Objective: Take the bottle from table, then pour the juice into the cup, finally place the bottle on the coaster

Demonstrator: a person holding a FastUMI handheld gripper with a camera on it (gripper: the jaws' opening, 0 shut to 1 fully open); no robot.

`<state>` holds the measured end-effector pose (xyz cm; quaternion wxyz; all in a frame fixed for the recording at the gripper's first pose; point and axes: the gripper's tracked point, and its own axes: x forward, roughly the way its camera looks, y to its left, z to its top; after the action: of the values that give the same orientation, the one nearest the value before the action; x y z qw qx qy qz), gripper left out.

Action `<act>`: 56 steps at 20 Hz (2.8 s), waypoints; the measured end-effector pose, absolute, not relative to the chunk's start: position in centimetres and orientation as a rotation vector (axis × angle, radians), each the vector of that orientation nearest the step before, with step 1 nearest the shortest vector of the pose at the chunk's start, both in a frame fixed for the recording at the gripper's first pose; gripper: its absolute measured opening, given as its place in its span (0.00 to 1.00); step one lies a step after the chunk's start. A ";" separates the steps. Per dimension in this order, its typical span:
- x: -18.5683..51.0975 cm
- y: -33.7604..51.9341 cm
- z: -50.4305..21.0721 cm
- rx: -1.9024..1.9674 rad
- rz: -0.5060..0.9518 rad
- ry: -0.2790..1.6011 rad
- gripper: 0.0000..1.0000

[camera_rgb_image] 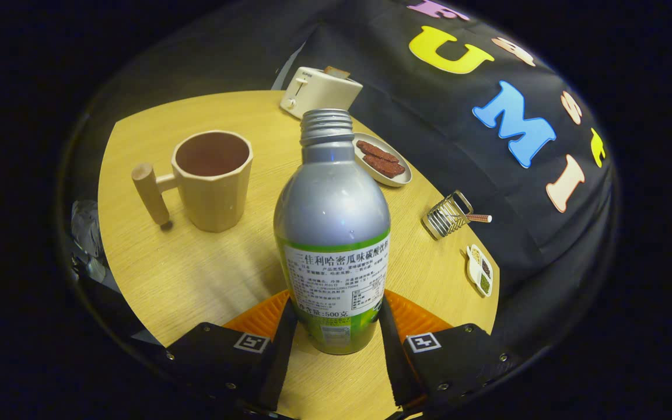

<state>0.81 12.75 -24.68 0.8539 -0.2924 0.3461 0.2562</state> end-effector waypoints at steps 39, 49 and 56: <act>16.2 16.0 -26.0 -0.037 0.469 0.502 0.74; 15.9 15.7 -27.5 -0.001 0.440 0.536 0.78; 15.5 15.2 -28.0 -0.004 0.431 0.548 0.80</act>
<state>15.50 15.25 -28.02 0.9399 -0.0020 0.2683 0.2112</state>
